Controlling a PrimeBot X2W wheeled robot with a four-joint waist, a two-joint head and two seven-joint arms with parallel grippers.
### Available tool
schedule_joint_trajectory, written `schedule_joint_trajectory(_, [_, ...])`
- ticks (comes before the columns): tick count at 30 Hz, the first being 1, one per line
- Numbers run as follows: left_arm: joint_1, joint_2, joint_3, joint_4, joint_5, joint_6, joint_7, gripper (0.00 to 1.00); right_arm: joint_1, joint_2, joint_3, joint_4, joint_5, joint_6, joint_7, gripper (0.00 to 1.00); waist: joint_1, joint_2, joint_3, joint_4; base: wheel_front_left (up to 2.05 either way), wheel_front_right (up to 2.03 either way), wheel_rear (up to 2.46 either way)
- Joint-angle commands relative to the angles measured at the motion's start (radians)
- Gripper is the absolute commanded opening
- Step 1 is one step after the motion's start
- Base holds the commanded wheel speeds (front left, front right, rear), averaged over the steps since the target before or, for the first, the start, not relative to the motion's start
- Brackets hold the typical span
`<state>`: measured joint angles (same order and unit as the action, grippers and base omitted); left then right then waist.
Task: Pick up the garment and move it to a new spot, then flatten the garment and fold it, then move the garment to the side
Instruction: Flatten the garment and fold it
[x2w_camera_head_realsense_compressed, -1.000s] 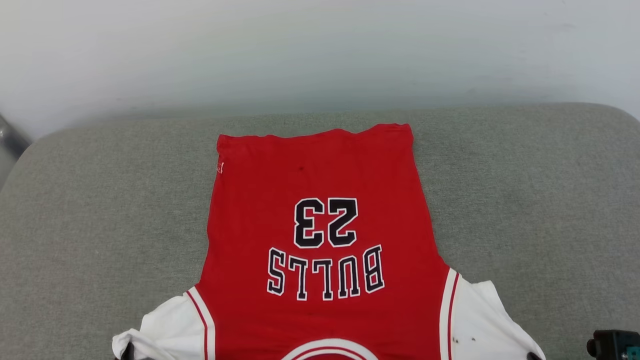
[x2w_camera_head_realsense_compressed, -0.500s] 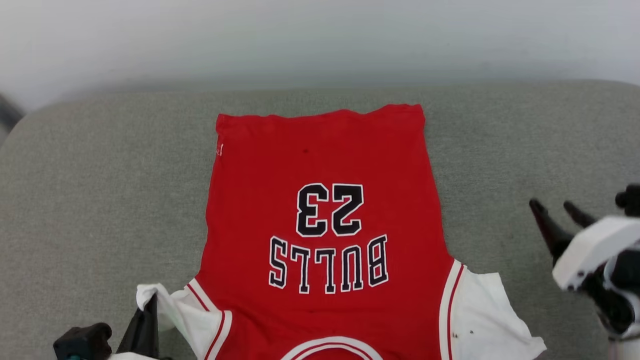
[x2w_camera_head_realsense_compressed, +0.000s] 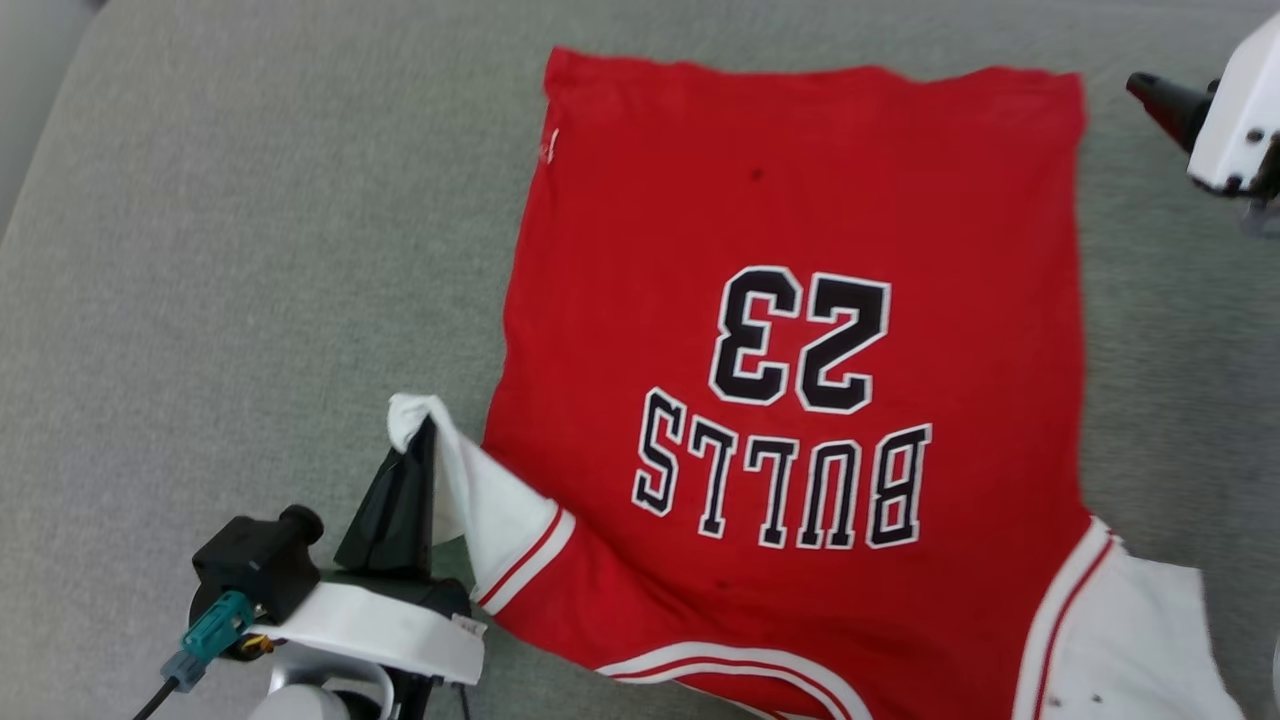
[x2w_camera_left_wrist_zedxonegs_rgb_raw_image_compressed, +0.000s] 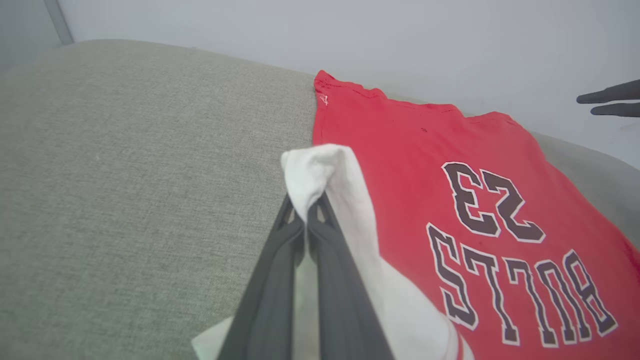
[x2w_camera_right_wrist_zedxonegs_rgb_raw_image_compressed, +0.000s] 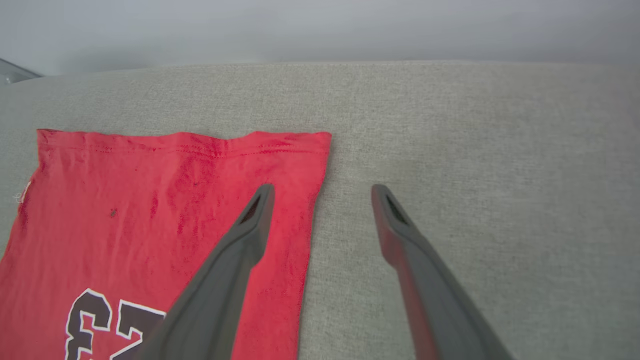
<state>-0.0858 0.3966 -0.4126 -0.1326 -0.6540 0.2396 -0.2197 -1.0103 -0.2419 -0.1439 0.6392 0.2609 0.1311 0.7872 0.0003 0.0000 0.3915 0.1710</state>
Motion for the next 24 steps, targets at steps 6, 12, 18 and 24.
schedule_joint_trajectory(6, [-0.065,-0.03,-0.017,0.02,0.014,-0.033,-0.019,0.0,-0.125,0.009,-0.052,0.116,-0.082,-0.001,0.094,1.0,-0.0003,0.0,0.135,0.098,0.0,0.0,0.0])
schedule_joint_trajectory(12, [-0.094,-0.051,-0.019,0.058,0.016,-0.061,-0.03,0.0,-0.13,0.041,-0.088,0.203,-0.159,-0.001,0.133,1.0,-0.0003,0.0,0.167,0.114,0.0,0.0,0.0])
schedule_joint_trajectory(18, [-0.108,-0.065,-0.009,0.087,0.01,-0.082,-0.038,0.0,-0.109,0.061,-0.106,0.267,-0.185,-0.001,0.18,0.0,-0.0003,0.0,0.174,0.116,0.0,0.0,0.0])
schedule_joint_trajectory(24, [-0.115,-0.074,-0.002,0.119,0.014,-0.097,-0.041,0.0,-0.141,0.045,-0.063,0.238,-0.189,-0.001,0.126,0.0,-0.0003,0.0,0.146,0.111,0.0,0.0,0.0])
